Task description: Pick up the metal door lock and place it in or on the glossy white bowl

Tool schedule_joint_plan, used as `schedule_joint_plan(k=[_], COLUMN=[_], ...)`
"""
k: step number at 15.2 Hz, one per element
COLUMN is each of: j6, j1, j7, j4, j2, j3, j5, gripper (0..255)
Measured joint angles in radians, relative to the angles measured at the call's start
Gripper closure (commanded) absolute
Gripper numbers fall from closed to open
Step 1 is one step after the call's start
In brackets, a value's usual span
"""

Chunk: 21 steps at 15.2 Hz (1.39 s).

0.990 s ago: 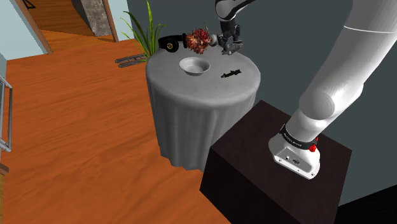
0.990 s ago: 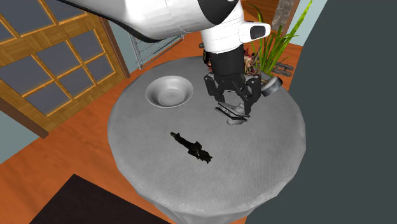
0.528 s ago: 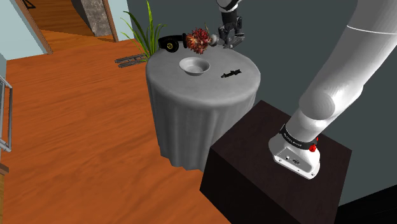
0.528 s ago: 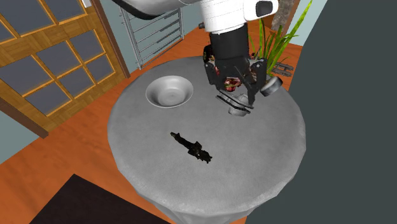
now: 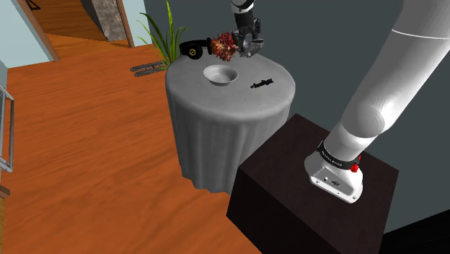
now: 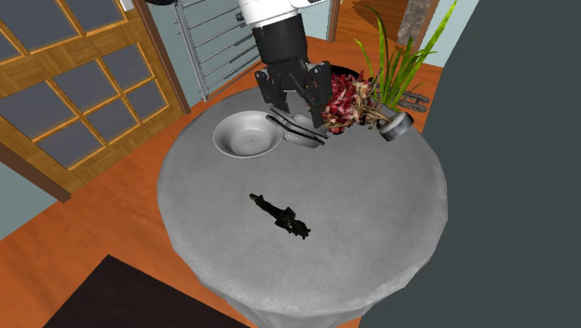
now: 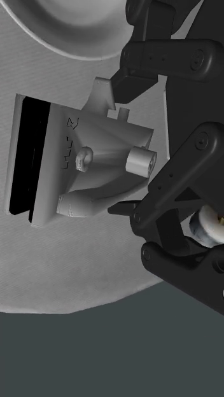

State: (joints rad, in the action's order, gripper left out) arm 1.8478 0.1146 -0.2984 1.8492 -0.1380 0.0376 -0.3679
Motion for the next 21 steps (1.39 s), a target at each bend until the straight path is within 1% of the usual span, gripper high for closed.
schedule_joint_plan(k=[7, 10, 11, 15, 21], j6=[-0.076, -0.123, -0.131, -0.107, -0.04], j1=[-0.091, -0.13, -0.14, -0.147, -0.146], j7=[-0.134, -0.184, -0.197, -0.218, -0.24], j4=[-0.095, -0.179, -0.188, -0.171, -0.12], j2=[-0.068, -0.125, -0.13, -0.143, -0.164], j3=[0.066, 0.09, 0.096, 0.1, 0.098], j5=[0.014, 0.017, 0.018, 0.016, 0.008], gripper=[255, 255, 255, 255, 255])
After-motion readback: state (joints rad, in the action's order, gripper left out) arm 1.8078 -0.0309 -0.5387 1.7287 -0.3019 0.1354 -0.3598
